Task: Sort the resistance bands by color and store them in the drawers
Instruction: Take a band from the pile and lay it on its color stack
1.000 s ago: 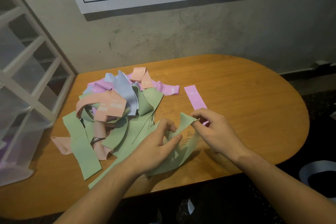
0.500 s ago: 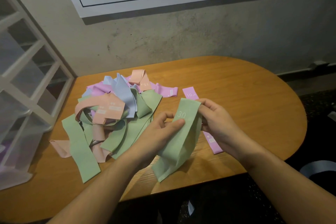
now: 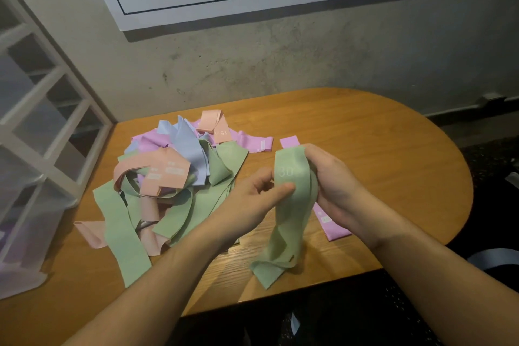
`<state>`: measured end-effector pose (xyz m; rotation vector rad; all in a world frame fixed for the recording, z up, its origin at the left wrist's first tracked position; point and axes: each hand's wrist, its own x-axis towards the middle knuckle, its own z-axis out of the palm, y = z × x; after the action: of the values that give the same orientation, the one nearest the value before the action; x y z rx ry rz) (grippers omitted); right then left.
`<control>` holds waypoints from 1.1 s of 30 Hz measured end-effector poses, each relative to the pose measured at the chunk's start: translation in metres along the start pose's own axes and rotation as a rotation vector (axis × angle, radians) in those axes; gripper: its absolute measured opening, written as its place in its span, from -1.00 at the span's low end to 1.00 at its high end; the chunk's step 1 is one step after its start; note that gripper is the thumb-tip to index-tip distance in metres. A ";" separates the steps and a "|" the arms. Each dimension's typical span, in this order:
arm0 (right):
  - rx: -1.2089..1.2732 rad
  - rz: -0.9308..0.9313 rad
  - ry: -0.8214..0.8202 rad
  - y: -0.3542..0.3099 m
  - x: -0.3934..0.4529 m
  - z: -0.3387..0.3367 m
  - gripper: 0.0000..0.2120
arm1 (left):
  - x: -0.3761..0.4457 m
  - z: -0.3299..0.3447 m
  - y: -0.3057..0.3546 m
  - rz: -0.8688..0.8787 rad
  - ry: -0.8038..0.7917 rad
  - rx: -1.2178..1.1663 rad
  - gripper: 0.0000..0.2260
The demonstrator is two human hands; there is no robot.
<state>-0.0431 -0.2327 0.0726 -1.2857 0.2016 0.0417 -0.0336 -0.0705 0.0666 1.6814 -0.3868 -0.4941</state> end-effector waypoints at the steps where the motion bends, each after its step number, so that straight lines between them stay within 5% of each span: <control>1: 0.032 0.019 -0.012 0.001 0.003 -0.001 -0.77 | 0.002 0.002 -0.001 -0.002 -0.005 -0.036 -0.71; 7: 0.055 0.101 -0.066 0.006 0.009 -0.007 -0.73 | 0.016 0.014 0.004 -0.077 0.051 -0.310 -0.65; 13: 0.235 0.134 -0.188 0.022 0.009 -0.016 -0.43 | 0.028 0.018 0.014 -0.084 0.044 -0.546 -0.71; 16: 0.135 0.154 -0.237 0.036 0.011 -0.025 -0.20 | 0.037 0.018 0.020 -0.096 0.084 -0.665 -0.78; 20: 0.095 0.132 -0.300 0.044 0.006 -0.038 -0.34 | 0.056 0.014 0.019 -0.096 0.173 -0.768 -0.75; 25: -0.148 0.136 -0.237 0.048 0.006 -0.054 -0.79 | 0.079 0.009 0.006 -0.138 0.322 -0.871 -0.64; 33: -0.392 0.156 -0.112 0.057 0.014 -0.072 -0.79 | 0.112 0.012 -0.014 -0.204 0.404 -0.856 -0.65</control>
<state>-0.0461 -0.2864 -0.0034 -1.6501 0.2031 0.2987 0.0548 -0.1364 0.0390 0.9427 0.2772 -0.3749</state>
